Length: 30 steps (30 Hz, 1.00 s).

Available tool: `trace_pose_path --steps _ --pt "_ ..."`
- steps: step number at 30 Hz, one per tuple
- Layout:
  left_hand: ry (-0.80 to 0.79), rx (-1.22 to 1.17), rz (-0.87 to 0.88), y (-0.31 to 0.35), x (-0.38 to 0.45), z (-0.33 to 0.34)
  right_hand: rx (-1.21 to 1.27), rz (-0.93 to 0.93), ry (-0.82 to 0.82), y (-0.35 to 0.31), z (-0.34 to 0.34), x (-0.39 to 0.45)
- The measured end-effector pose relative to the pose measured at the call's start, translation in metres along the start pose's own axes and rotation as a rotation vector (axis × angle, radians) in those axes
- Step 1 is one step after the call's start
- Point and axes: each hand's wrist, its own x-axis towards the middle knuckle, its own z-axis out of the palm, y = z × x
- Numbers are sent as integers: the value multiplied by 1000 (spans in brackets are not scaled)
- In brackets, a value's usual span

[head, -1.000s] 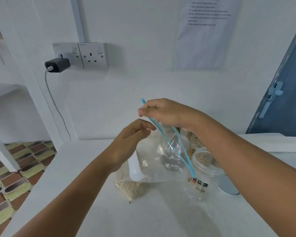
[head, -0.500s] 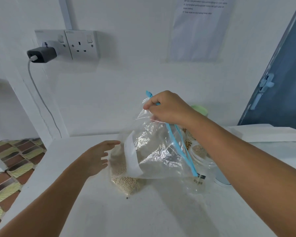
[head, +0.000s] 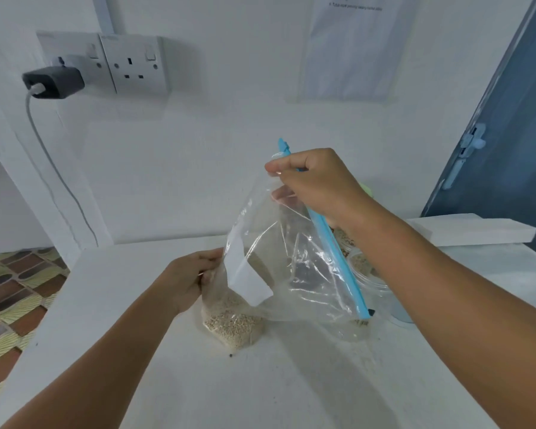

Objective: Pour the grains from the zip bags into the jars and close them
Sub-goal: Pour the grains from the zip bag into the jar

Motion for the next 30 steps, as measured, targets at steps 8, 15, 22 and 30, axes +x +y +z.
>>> trace_pose_path --steps 8,15,22,30 --pt "164 -44 299 38 -14 -51 135 33 134 15 -7 2" --pt "304 116 527 63 -39 -67 117 -9 170 42 2 -1" --pt "348 378 698 43 -49 -52 216 2 174 71 7 -3" --pt "328 277 785 48 -53 -40 205 -69 275 69 4 -8"
